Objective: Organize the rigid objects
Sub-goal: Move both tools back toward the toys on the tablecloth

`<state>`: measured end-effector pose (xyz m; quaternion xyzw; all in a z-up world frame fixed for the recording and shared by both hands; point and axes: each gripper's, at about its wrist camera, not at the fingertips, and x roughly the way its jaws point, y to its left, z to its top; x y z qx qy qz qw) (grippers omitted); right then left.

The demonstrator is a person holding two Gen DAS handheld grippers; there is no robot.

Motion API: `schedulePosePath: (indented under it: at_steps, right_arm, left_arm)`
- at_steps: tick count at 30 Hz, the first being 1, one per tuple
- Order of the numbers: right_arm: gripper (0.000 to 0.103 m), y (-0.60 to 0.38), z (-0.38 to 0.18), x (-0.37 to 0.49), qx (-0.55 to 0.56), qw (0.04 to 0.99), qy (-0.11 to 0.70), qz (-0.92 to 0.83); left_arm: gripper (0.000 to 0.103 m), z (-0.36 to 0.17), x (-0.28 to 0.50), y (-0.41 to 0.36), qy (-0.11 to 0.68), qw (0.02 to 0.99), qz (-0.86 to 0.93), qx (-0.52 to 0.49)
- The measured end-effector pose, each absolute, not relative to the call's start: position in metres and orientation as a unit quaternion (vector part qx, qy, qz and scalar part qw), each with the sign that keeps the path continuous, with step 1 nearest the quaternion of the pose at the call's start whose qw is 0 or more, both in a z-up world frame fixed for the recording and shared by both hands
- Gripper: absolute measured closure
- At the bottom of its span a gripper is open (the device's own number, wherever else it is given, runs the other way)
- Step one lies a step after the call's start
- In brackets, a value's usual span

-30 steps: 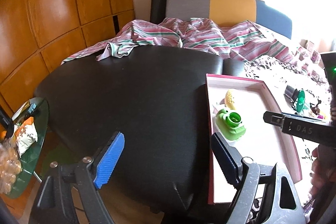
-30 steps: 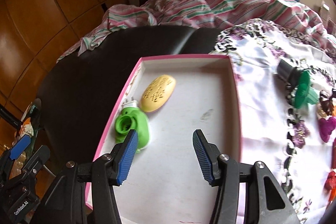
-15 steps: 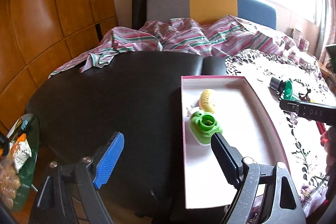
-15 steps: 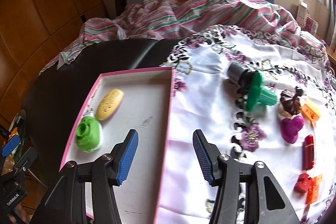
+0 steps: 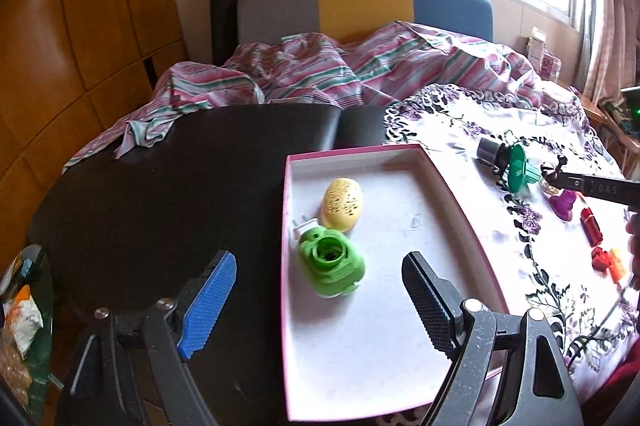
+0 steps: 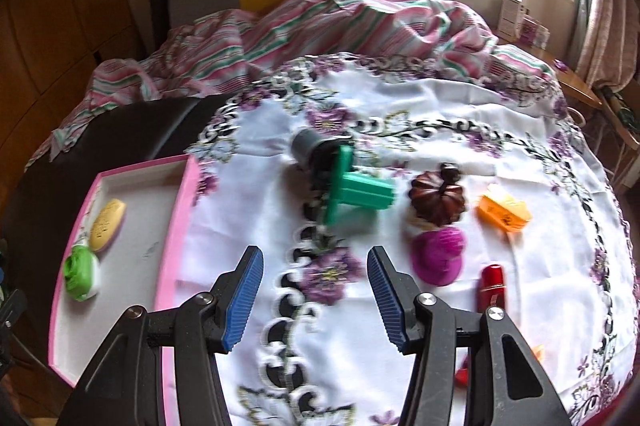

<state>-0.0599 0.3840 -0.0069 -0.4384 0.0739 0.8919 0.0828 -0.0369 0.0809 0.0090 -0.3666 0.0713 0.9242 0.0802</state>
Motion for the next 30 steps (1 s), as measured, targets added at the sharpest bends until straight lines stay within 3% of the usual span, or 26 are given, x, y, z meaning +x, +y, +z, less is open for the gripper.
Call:
schedulePosePath:
  at_steps: [6,11,17,26,30]
  right_arm:
    - [0.048,0.442,-0.016,-0.052,-0.427,0.146,0.096,0.887]
    - [0.048,0.488,-0.029,-0.042,-0.423,0.193,0.169,0.869]
    - [0.048,0.512,-0.026,-0.032,-0.404,0.205,0.227,0.862]
    - [0.048,0.521,-0.027,-0.027,-0.400,0.217,0.251,0.854]
    - [0.048,0.526,-0.028,-0.026,-0.399,0.217,0.267,0.850]
  left_arm:
    - [0.017,0.011,-0.049,0.108,0.090,0.102,0.918,-0.372]
    - [0.017,0.014,-0.060,0.136,0.111,0.124,0.914,-0.369]
    - [0.017,0.010,-0.079,0.171,0.120,0.154,0.901,-0.388]
    - [0.017,0.007,-0.116,0.234,0.116,0.216,0.875,-0.417]
    - [0.009,0.000,-0.132,0.268,0.126,0.239,0.867,-0.420]
